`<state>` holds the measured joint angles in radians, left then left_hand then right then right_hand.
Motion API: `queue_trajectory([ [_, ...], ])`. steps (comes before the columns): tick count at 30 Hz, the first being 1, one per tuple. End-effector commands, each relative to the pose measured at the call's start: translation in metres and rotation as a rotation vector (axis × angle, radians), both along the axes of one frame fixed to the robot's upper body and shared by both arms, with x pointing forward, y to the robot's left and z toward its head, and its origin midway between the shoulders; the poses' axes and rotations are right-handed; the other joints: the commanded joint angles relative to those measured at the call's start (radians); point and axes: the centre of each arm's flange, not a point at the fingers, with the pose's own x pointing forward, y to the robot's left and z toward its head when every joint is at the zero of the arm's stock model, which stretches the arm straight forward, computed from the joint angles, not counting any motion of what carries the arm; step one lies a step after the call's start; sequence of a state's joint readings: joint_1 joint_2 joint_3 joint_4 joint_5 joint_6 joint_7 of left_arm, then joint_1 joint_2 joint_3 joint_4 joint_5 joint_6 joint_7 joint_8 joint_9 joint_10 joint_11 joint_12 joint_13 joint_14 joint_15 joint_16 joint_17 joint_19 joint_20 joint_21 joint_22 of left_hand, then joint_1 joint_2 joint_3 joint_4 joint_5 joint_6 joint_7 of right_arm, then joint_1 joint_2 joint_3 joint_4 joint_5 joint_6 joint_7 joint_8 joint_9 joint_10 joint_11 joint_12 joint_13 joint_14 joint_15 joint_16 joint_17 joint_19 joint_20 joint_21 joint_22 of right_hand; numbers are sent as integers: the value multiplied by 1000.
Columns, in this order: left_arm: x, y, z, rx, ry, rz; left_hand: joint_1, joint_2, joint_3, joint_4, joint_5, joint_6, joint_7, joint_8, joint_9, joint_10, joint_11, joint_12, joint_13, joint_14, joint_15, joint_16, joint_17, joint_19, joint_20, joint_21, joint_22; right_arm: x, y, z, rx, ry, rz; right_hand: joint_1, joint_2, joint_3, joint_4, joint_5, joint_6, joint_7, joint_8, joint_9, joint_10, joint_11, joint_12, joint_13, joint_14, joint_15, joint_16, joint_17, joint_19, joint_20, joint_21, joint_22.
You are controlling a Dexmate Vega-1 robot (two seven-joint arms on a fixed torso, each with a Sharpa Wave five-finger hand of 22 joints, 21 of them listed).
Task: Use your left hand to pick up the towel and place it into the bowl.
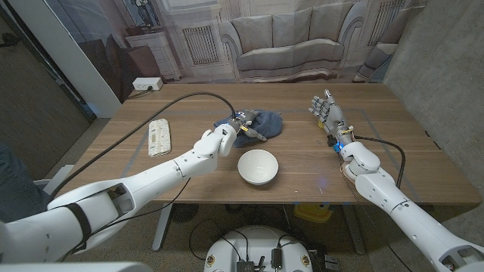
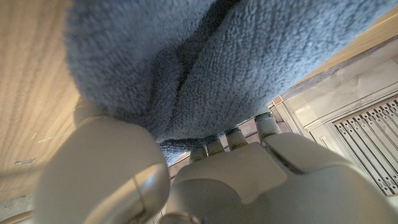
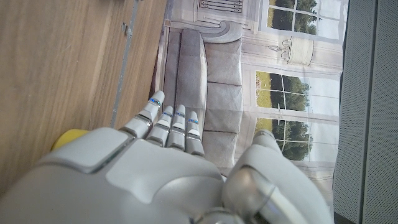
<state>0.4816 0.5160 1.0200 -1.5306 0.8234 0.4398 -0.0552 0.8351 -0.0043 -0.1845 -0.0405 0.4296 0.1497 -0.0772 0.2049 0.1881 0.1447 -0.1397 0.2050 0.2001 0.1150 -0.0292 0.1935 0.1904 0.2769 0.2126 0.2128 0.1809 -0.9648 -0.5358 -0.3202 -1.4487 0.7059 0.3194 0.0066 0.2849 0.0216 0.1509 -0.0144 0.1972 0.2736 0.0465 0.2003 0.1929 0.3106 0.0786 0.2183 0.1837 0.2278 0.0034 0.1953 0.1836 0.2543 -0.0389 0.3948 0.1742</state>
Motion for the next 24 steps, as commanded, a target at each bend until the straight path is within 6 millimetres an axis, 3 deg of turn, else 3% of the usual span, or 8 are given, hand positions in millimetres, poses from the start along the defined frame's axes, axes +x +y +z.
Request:
queue_trajectory([
  [1, 3, -4, 3, 10, 13, 47, 75, 39, 25, -30, -5, 18, -6, 11, 5, -2, -13, 3, 3, 11, -6, 8, 4, 31, 1, 10, 4, -1, -1, 1, 5, -1, -5, -2, 3, 0, -1, -2, 7, 1, 0, 2, 6, 3, -2, 4, 8, 7, -1, 4, 9, -16, -5, 6],
  [12, 5, -7, 4, 15, 38, 93, 187, 90, 76, -77, -33, 30, -3, 11, 6, 1, -14, 5, 2, 27, -10, 11, 4, 59, 1, 11, 4, -2, -2, 1, 1, -3, -8, -2, 4, -1, -2, -2, 7, 2, 0, 2, 5, 2, -2, 4, 7, 6, -2, 4, 10, -16, -9, 6],
  [24, 6, -7, 4, -4, 42, 76, 282, 120, 118, -107, -98, 99, 7, 29, 9, 76, -1, 27, 3, 90, -28, 24, 5, 165, -2, 37, 4, -4, -3, 0, -1, -3, -18, -3, 5, -2, -3, -2, 7, 1, 0, 2, 6, 1, -2, 4, 7, 7, -2, 4, 11, -15, -14, 6],
])
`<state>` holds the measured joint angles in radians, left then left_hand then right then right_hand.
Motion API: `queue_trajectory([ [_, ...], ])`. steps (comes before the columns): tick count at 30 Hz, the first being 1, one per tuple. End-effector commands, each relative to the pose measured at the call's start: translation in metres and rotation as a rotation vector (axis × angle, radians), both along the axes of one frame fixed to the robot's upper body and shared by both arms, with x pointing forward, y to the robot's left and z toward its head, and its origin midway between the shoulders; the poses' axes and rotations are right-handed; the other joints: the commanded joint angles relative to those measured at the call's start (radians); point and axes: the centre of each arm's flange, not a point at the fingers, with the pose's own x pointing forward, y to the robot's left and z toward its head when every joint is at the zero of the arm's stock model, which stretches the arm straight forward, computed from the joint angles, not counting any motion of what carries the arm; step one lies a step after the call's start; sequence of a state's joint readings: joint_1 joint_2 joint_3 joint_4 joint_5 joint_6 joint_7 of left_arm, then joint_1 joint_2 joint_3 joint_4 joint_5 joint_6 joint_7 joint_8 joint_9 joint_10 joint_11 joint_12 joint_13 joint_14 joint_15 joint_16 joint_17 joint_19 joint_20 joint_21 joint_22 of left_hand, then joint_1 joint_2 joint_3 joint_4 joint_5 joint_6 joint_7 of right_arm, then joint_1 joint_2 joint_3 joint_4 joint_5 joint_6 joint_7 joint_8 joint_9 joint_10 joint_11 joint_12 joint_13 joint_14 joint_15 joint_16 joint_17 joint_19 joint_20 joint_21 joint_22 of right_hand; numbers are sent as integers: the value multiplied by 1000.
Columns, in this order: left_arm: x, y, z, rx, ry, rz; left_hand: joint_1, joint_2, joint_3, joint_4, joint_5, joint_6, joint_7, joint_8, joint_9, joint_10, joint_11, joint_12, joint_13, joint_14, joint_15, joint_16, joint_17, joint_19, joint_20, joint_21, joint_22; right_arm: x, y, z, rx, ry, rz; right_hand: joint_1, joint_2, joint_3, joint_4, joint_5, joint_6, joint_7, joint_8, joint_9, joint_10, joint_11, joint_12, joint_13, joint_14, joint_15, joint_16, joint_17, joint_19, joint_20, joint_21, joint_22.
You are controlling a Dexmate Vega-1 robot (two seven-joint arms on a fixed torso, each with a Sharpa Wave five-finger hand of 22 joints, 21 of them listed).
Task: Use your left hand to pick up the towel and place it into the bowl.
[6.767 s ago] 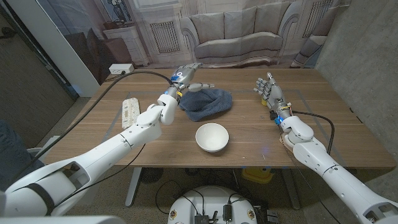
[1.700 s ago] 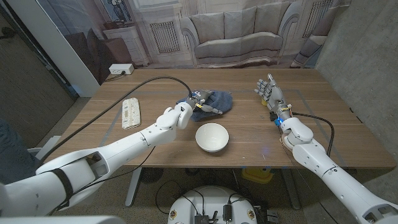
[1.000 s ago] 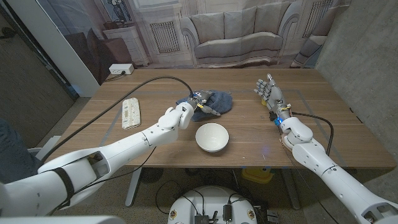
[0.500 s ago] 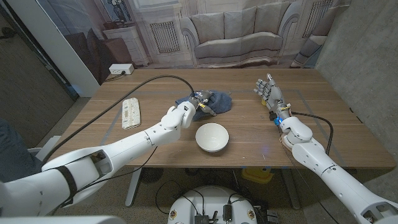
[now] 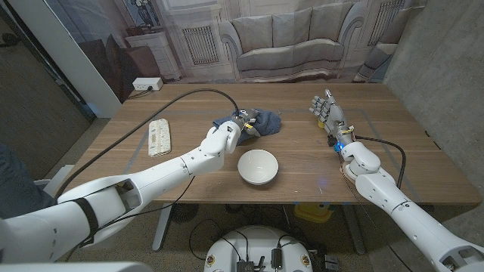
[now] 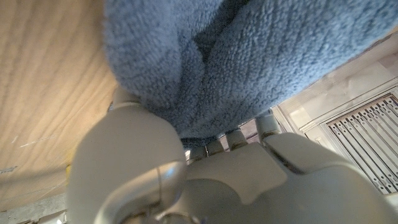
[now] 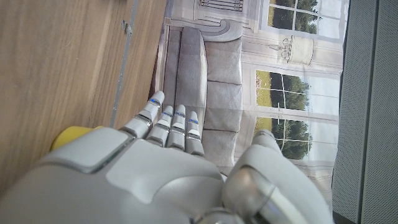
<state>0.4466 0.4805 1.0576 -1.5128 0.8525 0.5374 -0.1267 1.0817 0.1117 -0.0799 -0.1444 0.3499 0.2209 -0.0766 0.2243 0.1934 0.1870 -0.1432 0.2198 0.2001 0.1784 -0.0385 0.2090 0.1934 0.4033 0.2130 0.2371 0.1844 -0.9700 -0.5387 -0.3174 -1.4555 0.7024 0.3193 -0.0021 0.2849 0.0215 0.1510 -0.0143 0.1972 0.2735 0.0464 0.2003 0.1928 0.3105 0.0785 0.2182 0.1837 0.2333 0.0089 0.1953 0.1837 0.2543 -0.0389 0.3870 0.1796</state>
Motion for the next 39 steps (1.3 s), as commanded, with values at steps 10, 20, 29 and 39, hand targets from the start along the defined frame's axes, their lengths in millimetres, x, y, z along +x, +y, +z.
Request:
queue_trajectory([
  [10, 3, 0, -2, -34, 13, -30, 110, 26, 50, -13, -85, 74, 31, 17, 7, 79, 19, 19, 7, 80, -10, 16, 5, 145, -7, 34, -4, -4, -1, 0, -1, 5, -19, -3, 5, -2, -3, -2, 8, 2, 0, 2, 6, 2, -2, 4, 1, 2, -2, 4, 10, -14, -10, 1],
  [20, 4, 2, -4, -55, 14, -57, 189, 38, 92, -15, -138, 134, 49, 30, 13, 137, 31, 28, 12, 173, -2, 34, 12, 273, -41, 55, -9, -6, 0, 0, 4, 8, -24, -3, 6, -3, -4, -2, 9, 1, 0, 2, 7, 3, -2, 4, 1, 2, -2, 4, 10, -13, -13, 1],
  [29, 4, 1, -3, -55, 35, -62, 245, 42, 128, -10, -157, 222, 64, 56, 19, 231, 32, 51, 19, 265, -8, 53, 18, 350, -81, 59, -10, -7, 1, -1, 6, 9, -24, -3, 7, -3, -5, -2, 10, 1, 0, 2, 9, 2, -1, 4, 1, 3, -2, 4, 11, -13, -15, 1],
  [39, 5, -3, 1, -52, 64, -76, 313, 50, 185, -7, -163, 339, 66, 86, 25, 344, 65, 77, 37, 392, -30, 76, 27, 437, -140, 64, -8, -9, 0, 0, 4, 11, -29, -2, 8, -3, -6, -2, 9, 2, 0, 2, 10, 3, -1, 4, 1, 3, -3, 4, 11, -13, -17, 2],
])
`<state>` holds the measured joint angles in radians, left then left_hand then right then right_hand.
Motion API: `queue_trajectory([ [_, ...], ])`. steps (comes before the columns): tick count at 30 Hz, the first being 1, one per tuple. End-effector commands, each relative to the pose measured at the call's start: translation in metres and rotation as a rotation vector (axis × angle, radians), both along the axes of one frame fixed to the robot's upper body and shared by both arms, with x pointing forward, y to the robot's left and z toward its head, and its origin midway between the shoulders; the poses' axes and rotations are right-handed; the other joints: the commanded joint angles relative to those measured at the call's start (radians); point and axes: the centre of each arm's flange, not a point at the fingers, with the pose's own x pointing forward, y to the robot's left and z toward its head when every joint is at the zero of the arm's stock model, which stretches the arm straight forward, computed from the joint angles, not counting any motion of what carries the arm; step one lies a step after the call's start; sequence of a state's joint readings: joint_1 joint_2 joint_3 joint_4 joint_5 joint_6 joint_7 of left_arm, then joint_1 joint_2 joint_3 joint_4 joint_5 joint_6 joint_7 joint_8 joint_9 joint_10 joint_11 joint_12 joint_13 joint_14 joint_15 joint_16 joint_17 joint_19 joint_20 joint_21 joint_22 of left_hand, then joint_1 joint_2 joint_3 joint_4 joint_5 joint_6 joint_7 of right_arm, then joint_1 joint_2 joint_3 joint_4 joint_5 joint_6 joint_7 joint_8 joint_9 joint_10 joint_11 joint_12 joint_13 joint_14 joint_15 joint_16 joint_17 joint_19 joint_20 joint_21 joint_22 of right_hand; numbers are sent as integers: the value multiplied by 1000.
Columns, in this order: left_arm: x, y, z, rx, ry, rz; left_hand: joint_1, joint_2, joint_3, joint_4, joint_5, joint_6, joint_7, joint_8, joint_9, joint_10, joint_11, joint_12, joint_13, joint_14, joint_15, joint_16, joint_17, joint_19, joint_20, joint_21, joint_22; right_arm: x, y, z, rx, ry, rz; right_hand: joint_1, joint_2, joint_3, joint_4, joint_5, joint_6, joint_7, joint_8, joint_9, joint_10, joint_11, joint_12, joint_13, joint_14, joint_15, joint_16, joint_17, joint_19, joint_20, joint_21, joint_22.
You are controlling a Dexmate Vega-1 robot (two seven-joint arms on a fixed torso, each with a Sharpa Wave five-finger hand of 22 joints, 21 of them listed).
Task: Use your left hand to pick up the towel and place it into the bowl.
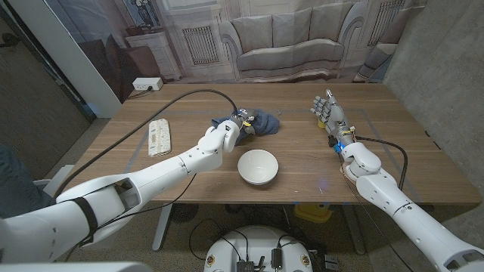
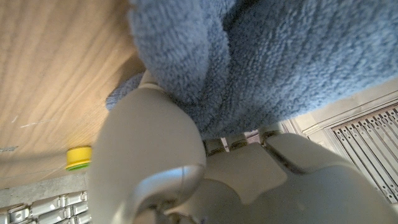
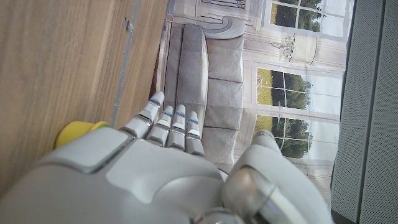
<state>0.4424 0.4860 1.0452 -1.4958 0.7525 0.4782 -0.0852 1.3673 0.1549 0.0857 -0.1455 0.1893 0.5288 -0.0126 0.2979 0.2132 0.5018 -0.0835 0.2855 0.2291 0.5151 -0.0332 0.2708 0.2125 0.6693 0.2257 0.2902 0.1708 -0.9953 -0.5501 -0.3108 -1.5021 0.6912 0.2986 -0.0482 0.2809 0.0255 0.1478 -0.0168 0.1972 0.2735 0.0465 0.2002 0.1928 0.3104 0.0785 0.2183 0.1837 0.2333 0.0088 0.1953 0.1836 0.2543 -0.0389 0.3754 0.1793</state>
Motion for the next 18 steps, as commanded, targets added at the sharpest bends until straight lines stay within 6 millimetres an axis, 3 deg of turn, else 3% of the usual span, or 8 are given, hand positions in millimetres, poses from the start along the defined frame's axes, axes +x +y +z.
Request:
queue_trajectory([
  [1, 1, -4, 3, 0, 28, -19, 36, 5, 25, -7, -3, 42, 2, 15, 6, 43, 6, 15, 10, 67, -36, 16, 9, 180, -161, 12, 6, -2, 0, 1, 0, 1, -6, 2, 4, 0, -3, -2, 9, 2, 0, 2, 10, 4, -1, 4, 1, 3, -3, 4, 11, -13, -6, 2],
  [6, 0, -5, 5, -8, 20, -33, 72, 7, 54, -8, -5, 95, 4, 27, 8, 90, 6, 27, 21, 129, -55, 28, 14, 221, -195, 22, 8, -3, -1, 2, -7, -2, -6, 2, 5, 0, -4, -2, 10, 2, 0, 2, 9, 4, -1, 4, 1, 4, -3, 3, 12, -12, -7, 2],
  [10, 0, -6, 6, -24, 1, -50, 102, 8, 81, -7, -6, 147, 7, 41, 10, 132, -4, 38, 32, 186, -81, 37, 20, 263, -243, 37, 11, -3, -1, 3, -10, -5, -6, 2, 5, 0, -4, -2, 10, 3, 0, 2, 8, 0, -2, 4, 1, 4, -3, 3, 12, -13, -9, 2],
  [18, -2, -4, 6, -52, -32, -83, 114, 2, 107, 5, -10, 151, 0, 33, 14, 157, -11, 39, 49, 285, -121, 67, 45, 364, -297, 89, 17, -3, -1, 4, -1, -2, -6, 3, 6, 0, -5, -2, 10, 3, 0, 2, 10, 3, -2, 4, 2, 3, -3, 3, 13, -12, -11, 2],
])
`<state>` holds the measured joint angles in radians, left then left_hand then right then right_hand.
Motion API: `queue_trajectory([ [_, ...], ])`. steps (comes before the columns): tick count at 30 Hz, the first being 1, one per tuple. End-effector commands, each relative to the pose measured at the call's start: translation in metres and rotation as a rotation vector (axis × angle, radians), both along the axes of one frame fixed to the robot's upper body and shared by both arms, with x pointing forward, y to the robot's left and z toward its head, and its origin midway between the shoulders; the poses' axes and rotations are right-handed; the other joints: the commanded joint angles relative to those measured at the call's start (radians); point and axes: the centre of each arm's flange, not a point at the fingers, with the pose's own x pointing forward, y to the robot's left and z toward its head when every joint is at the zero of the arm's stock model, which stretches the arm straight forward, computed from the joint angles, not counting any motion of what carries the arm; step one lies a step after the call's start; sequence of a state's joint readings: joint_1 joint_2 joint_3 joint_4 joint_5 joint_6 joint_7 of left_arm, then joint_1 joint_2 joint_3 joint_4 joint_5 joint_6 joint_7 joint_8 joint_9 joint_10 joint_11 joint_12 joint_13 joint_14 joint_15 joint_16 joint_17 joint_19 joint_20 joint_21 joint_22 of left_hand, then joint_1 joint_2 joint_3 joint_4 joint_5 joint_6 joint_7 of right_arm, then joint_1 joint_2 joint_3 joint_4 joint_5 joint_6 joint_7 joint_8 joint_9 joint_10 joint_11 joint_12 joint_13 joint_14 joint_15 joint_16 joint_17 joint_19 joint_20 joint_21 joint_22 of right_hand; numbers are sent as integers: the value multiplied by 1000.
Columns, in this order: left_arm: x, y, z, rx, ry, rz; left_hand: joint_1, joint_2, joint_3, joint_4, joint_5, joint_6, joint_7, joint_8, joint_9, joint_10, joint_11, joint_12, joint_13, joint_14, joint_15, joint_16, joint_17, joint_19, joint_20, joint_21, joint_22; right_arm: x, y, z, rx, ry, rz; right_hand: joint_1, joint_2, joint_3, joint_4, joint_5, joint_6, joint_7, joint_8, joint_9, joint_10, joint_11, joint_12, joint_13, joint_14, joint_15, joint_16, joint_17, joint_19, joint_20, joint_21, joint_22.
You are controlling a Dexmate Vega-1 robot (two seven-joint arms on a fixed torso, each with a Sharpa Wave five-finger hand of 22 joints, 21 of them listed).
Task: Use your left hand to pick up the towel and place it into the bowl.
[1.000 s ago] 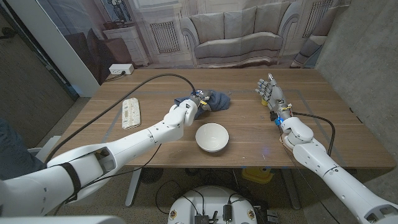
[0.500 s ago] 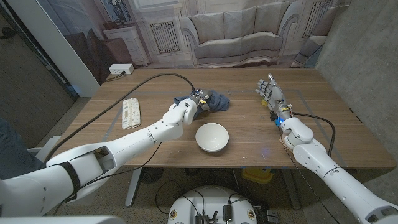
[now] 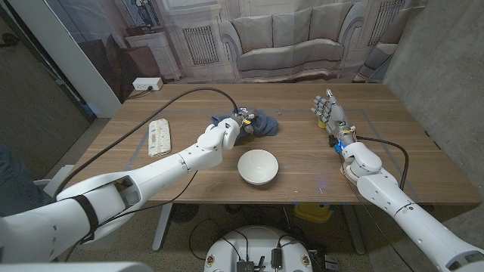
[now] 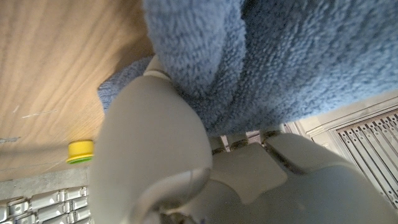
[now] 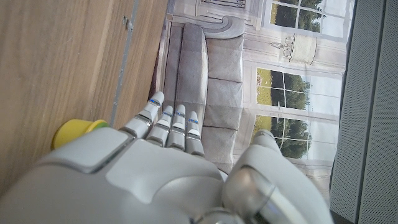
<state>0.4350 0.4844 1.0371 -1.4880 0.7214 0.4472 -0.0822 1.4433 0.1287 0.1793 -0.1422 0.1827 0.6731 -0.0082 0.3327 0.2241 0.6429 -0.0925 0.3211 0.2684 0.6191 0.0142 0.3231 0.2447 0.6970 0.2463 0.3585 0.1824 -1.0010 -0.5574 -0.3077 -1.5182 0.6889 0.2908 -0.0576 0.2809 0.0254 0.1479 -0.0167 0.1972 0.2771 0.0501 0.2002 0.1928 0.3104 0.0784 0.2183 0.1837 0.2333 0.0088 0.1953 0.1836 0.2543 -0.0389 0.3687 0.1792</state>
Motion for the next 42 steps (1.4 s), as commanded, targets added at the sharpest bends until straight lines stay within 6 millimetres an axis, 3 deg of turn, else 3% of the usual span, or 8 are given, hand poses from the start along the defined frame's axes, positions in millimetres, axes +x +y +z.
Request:
queue_trajectory([
  [1, -3, -1, 2, -43, -46, -54, 38, 25, 16, 4, -4, 22, -2, 3, 6, 43, -4, 12, 15, 196, -169, 19, 19, 356, -329, 31, 5, 0, -1, 2, 1, -1, 0, 3, 6, 0, -5, -2, 6, -1, 0, 2, 10, 3, -2, 4, 1, 3, -3, 3, 13, -12, -4, 2],
  [10, -4, -2, 4, -38, -30, -34, 35, 15, 21, 7, -5, 45, -1, 11, 11, 63, -6, 17, 25, 193, -170, 12, 29, 367, -334, 36, -1, 0, -1, 0, 0, -5, 2, 3, 7, 0, -6, -2, 6, 0, 0, 2, 9, 3, -2, 4, 2, 4, -3, 3, 14, -13, -6, 2],
  [18, -8, -1, 7, -33, -34, -24, 1, 2, 14, 26, -6, 31, -10, 0, 11, 53, -11, 6, 38, 141, -152, -26, 22, 312, -306, 10, -7, -1, -2, -1, 3, -1, 5, 4, 7, 0, -6, -2, 7, -3, 0, 2, 10, 3, -2, 4, 3, 4, -2, 3, 14, -12, -9, 3],
  [42, -20, 24, 13, -90, -130, -51, -18, -3, 16, 33, -3, 71, -17, 6, 11, 98, -22, 11, 49, 181, -178, -31, 12, 329, -318, 10, -7, -2, 1, -4, 5, 0, 8, 5, 10, 0, -9, -3, 7, -1, 0, 2, 10, 3, -2, 4, 2, 4, -3, 3, 18, -13, -15, 3],
])
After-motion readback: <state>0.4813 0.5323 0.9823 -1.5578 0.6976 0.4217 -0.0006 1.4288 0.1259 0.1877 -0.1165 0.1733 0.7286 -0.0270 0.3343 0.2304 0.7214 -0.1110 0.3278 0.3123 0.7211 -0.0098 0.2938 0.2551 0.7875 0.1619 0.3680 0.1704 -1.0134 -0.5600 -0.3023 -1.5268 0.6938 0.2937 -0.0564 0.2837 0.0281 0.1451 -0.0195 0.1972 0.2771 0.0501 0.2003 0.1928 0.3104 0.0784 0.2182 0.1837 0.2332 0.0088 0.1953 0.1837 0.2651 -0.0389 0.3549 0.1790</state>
